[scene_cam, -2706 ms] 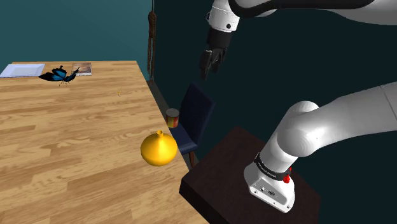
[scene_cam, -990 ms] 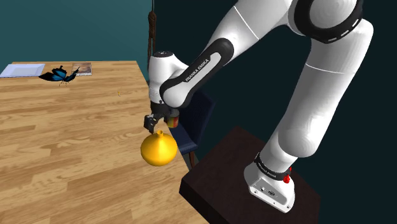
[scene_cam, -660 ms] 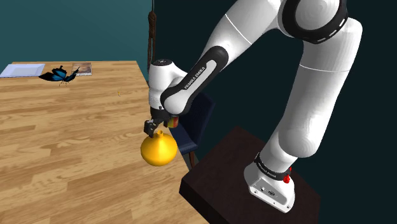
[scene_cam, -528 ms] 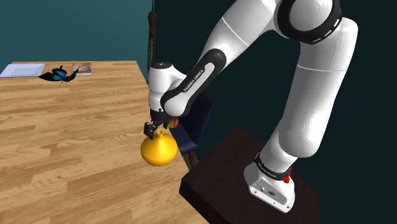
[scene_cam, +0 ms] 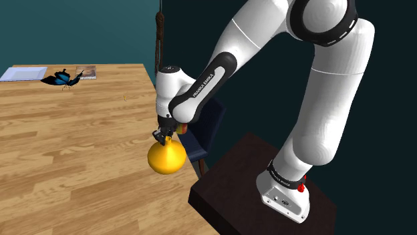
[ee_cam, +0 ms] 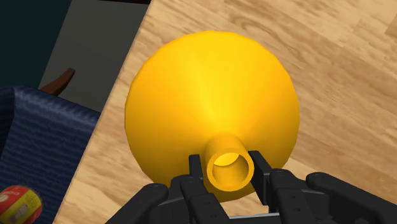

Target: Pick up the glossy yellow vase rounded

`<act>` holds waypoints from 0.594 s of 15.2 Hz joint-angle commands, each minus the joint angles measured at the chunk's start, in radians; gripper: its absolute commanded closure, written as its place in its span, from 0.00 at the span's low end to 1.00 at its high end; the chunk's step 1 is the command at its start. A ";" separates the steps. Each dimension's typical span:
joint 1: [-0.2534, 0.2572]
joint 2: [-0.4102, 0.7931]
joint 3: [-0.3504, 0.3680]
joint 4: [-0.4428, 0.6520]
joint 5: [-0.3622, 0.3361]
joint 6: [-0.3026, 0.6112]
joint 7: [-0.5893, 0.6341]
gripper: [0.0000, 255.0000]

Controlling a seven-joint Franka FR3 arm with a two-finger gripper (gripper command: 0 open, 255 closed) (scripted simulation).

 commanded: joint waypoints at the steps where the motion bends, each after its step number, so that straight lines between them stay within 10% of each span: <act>1: 0.000 0.001 -0.001 0.000 0.000 0.000 0.000 1.00; 9: -0.018 -0.078 0.026 -0.003 0.052 -0.072 -0.037 1.00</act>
